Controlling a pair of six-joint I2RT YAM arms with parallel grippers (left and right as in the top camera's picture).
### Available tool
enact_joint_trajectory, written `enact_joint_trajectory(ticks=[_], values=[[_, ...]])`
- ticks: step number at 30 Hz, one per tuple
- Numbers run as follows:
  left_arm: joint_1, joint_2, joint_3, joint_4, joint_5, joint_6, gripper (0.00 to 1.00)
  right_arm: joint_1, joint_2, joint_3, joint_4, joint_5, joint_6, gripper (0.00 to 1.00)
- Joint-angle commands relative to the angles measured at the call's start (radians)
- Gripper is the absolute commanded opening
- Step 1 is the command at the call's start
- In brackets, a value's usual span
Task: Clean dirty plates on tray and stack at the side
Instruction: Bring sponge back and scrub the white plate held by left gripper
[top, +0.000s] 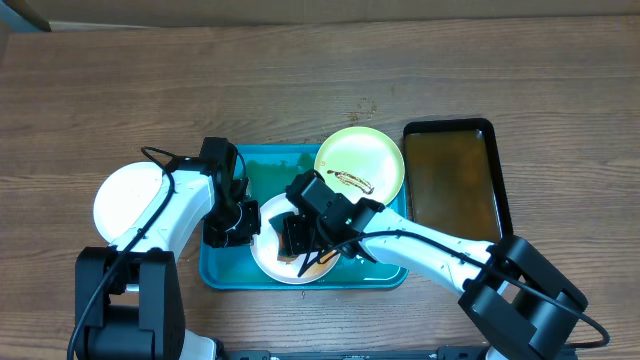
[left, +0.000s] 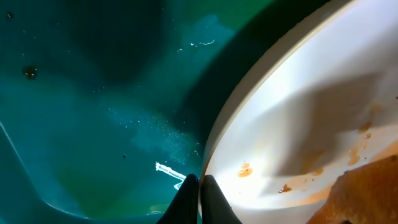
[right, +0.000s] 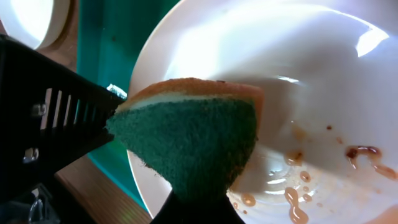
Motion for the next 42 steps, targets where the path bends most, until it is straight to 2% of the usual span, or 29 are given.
enact_joint_trajectory(ticks=[1, 21, 26, 37, 38, 40, 42], values=[[-0.003, -0.013, -0.005, -0.002, 0.013, 0.022, 0.04, 0.007, 0.013, 0.007, 0.010, 0.031, 0.043, 0.04], [-0.003, -0.013, -0.005, -0.003, 0.013, 0.023, 0.04, 0.063, 0.140, 0.007, 0.014, 0.084, 0.066, 0.04], [-0.003, -0.013, -0.005, -0.006, 0.012, 0.023, 0.04, 0.029, 0.140, 0.009, -0.058, 0.182, 0.065, 0.04], [-0.003, -0.013, -0.005, 0.010, 0.013, 0.010, 0.05, -0.051, 0.118, 0.009, -0.122, 0.183, 0.061, 0.04], [-0.003, -0.013, -0.005, 0.016, 0.014, 0.003, 0.10, -0.051, 0.118, 0.009, -0.126, 0.178, 0.061, 0.04], [-0.003, -0.013, -0.005, 0.029, 0.028, -0.008, 0.33, -0.045, 0.118, 0.009, -0.130, 0.154, 0.061, 0.04], [-0.003, -0.013, -0.005, 0.056, 0.078, -0.008, 0.45, -0.030, 0.118, 0.009, -0.131, 0.135, 0.061, 0.04]])
